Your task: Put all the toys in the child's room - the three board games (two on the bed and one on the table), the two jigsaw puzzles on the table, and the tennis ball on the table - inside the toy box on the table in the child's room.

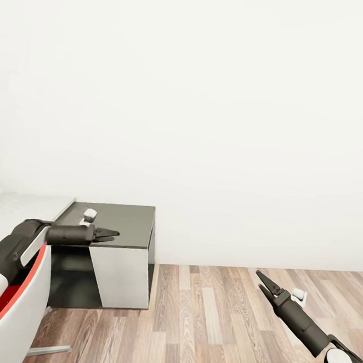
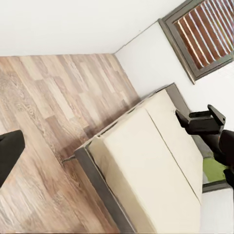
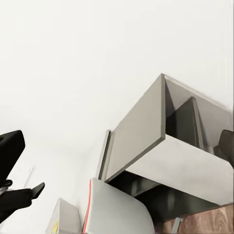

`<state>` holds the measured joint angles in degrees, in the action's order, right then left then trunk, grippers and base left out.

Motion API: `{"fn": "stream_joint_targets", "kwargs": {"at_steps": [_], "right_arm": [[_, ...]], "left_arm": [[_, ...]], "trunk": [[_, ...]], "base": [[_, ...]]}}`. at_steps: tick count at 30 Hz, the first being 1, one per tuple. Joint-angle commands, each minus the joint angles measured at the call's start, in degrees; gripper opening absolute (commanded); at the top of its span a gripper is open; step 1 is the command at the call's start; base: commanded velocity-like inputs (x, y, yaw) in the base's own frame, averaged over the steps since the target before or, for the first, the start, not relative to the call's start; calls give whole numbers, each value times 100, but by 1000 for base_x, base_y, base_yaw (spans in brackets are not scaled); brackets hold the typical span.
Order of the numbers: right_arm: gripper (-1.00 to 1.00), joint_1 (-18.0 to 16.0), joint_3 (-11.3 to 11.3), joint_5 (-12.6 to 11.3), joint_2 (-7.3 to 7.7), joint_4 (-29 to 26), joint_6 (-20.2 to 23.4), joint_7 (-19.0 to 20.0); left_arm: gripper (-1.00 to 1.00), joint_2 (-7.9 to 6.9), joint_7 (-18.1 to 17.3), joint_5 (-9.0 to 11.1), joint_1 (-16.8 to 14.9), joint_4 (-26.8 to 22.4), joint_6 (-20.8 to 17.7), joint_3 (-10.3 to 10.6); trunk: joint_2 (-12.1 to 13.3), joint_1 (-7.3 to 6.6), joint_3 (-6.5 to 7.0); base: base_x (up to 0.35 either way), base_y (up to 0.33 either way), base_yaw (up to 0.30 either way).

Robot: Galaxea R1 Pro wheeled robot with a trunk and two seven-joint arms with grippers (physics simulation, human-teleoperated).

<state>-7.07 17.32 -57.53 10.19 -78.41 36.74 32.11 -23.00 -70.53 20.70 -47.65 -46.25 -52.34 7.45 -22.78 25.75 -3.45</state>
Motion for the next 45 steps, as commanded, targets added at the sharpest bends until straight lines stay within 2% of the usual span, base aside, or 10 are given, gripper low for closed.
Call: {"fn": "stream_joint_targets", "kwargs": {"at_steps": [1,5,12,16,25,27,31,37,40,45], "right_arm": [[100,-13,4,-17,10,36,29,-38],[100,-63,9,88,59,231,18,-391],[100,-233,-9,281,77,323,45,-1145],[100,-303,-216,497,12,368,176,-1697],[100,-267,-1055,1037,-18,904,152,-2195],[100,-263,-1301,1369,-63,1474,4,-2248],[100,-260,-1840,2281,-396,3237,-1041,-2292],[100,-260,-2270,3136,-985,5194,-2430,-2328],[100,-259,-2334,3317,-1193,6303,-3185,-2438],[100,-264,-2353,3393,-1304,7487,-4124,-2808]], "left_arm": [[100,35,170,30,-8,3,-48,19],[100,324,1420,28,-8,25,-69,18],[100,647,2675,27,-8,264,-19,71],[100,833,3450,25,-3,815,157,320],[100,885,4018,23,46,2445,1045,791],[100,908,4190,18,139,3012,1551,996],[100,1067,4886,20,549,3970,2793,1339],[100,1247,6091,14,1459,4278,3804,1446],[100,1263,6394,-36,1876,4303,4101,1495],[100,1258,6527,-216,2456,4350,4606,1566]], "trunk": [[-14,4,-13],[-14,4,-13],[-14,4,-13],[-14,4,-13],[-14,4,-13],[-14,4,-13],[-14,4,-13],[-14,4,-13],[-14,4,-13],[-14,4,-13]], "base": [[-1,-1,2],[0,0,0],[0,0,0],[0,0,0],[0,0,0],[0,0,0],[0,0,0],[0,0,0],[0,0,0],[0,0,0]]}}
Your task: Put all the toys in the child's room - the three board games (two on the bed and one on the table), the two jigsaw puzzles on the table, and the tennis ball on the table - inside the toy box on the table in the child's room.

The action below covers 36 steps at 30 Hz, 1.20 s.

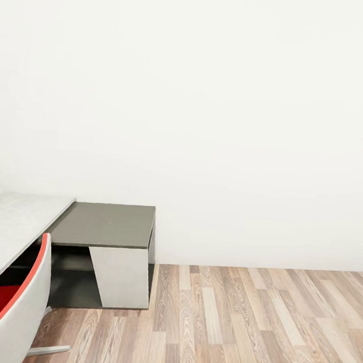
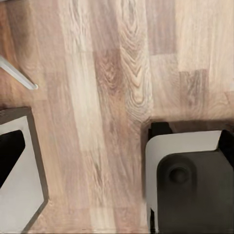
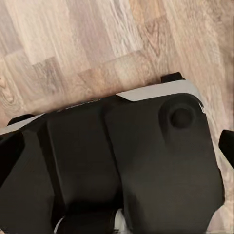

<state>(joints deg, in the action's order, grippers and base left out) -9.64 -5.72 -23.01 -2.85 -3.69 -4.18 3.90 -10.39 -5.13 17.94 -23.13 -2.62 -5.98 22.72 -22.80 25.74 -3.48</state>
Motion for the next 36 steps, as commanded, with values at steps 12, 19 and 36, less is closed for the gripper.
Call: {"fn": "stream_joint_targets", "kwargs": {"at_steps": [12,19,36], "right_arm": [[100,413,-57,-24,60,294,-443,-205],[100,435,-68,61,88,298,-456,-715],[100,652,-51,45,342,298,-449,-818]], "left_arm": [[100,1,122,-29,1082,19,443,57],[100,13,128,-36,1196,65,464,59],[100,189,143,23,1466,112,477,30]], "trunk": [[-12,4,-11],[-12,4,-11],[-12,4,-11]], "base": [[0,0,0],[0,0,0],[0,0,0]]}}
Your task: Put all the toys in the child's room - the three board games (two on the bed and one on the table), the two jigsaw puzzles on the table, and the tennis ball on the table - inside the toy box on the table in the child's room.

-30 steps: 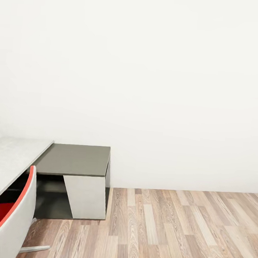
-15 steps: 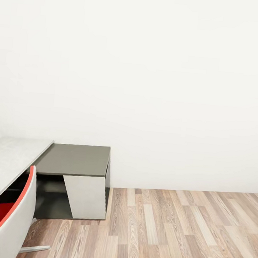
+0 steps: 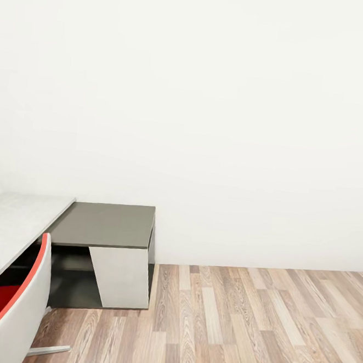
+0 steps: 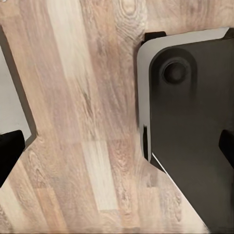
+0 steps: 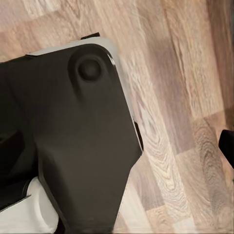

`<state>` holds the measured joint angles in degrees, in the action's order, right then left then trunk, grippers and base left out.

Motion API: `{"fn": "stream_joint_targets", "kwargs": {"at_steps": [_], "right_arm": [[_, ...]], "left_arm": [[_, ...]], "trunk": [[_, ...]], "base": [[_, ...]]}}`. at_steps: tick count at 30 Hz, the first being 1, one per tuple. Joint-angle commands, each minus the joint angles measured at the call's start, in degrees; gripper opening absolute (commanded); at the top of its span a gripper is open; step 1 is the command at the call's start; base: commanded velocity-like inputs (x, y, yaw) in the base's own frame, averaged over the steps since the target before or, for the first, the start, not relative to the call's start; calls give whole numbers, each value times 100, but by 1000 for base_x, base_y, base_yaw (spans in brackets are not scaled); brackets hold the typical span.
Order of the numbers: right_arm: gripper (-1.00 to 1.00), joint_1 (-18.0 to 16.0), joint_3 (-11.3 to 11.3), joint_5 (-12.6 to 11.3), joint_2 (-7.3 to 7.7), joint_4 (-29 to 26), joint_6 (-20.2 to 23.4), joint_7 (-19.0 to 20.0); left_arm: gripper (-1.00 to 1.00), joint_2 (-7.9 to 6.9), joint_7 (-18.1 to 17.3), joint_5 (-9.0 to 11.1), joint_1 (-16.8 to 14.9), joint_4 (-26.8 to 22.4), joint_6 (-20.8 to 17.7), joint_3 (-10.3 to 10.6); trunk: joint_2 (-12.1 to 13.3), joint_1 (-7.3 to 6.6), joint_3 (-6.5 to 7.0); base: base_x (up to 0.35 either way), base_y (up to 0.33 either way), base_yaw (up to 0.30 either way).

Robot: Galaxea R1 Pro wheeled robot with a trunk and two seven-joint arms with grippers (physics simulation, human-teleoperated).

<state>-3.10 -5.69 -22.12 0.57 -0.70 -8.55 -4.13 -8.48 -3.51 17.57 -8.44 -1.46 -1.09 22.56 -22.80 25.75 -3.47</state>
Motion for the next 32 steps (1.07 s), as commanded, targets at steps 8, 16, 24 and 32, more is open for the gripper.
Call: {"fn": "stream_joint_targets", "kwargs": {"at_steps": [8,16,24,32], "right_arm": [[100,277,-54,-43,191,0,-12,-17],[100,308,-15,-64,169,-7,-33,-13],[100,310,-4,-70,167,-7,-201,-8],[100,310,-8,-55,204,-3,-288,-8]], "left_arm": [[100,46,-18,51,129,29,-18,38],[100,148,-18,41,148,-120,59,-8],[100,435,-18,32,150,-160,378,18],[100,460,-18,21,150,-169,430,28]], "trunk": [[-12,4,-12],[-12,4,-12],[-12,4,-12],[-12,4,-12]], "base": [[0,0,0],[0,0,0],[0,0,0],[0,0,0]]}}
